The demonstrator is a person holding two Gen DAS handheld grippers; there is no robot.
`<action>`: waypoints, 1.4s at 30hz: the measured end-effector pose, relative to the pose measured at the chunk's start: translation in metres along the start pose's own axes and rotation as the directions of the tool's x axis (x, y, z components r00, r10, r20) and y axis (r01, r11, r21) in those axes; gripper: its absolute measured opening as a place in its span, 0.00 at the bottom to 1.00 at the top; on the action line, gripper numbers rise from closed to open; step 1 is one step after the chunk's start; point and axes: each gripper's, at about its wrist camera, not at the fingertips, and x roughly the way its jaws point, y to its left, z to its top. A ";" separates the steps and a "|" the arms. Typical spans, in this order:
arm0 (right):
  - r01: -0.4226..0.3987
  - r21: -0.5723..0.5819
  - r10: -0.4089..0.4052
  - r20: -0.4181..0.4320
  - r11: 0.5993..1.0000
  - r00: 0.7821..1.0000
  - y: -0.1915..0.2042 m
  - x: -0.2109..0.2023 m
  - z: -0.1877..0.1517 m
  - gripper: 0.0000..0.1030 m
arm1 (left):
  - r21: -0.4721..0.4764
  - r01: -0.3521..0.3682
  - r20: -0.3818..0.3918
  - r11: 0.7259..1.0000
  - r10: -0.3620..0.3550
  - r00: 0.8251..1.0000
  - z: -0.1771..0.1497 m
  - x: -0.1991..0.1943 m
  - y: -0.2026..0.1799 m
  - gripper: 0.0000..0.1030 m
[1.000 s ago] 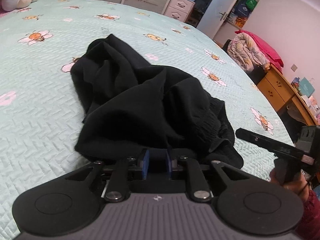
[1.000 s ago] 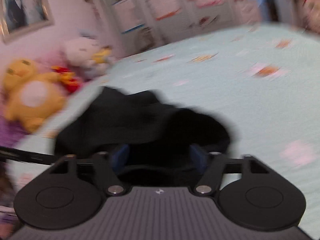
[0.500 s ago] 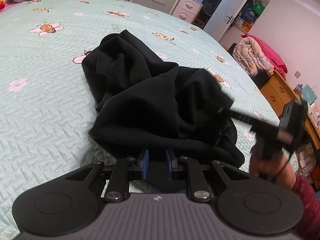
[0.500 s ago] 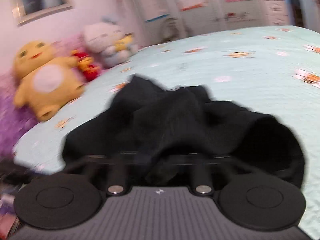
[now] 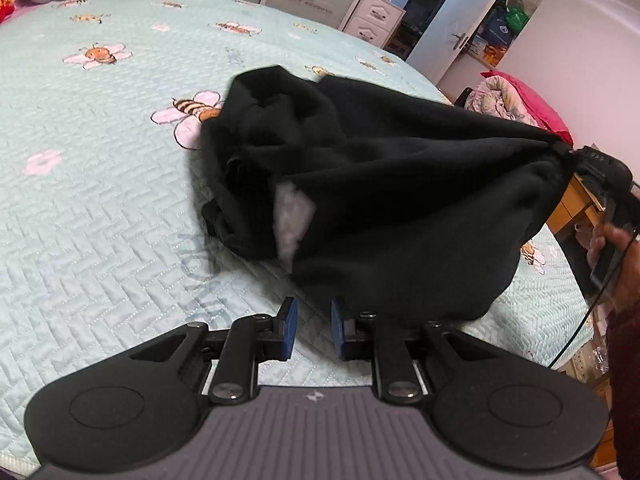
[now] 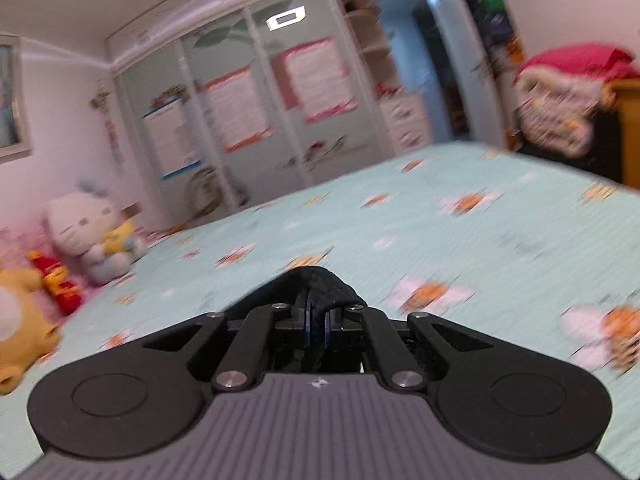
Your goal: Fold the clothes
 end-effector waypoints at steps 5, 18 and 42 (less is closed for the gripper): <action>0.158 -0.012 -0.157 0.074 0.987 0.985 -0.038 -0.002 0.024 0.04 | -0.045 -0.018 -0.010 0.999 0.018 1.000 -0.004 0.001 0.014 0.21; 0.385 -0.099 -0.390 -0.046 0.918 0.920 -0.107 0.051 -0.006 0.16 | -0.126 -0.080 -0.095 0.989 0.069 0.993 -0.009 0.029 0.027 0.22; 0.117 0.157 -0.054 -0.360 0.981 0.931 -0.101 -0.033 -0.202 0.80 | -0.081 -0.327 0.075 0.942 0.332 0.940 0.076 0.147 0.010 0.58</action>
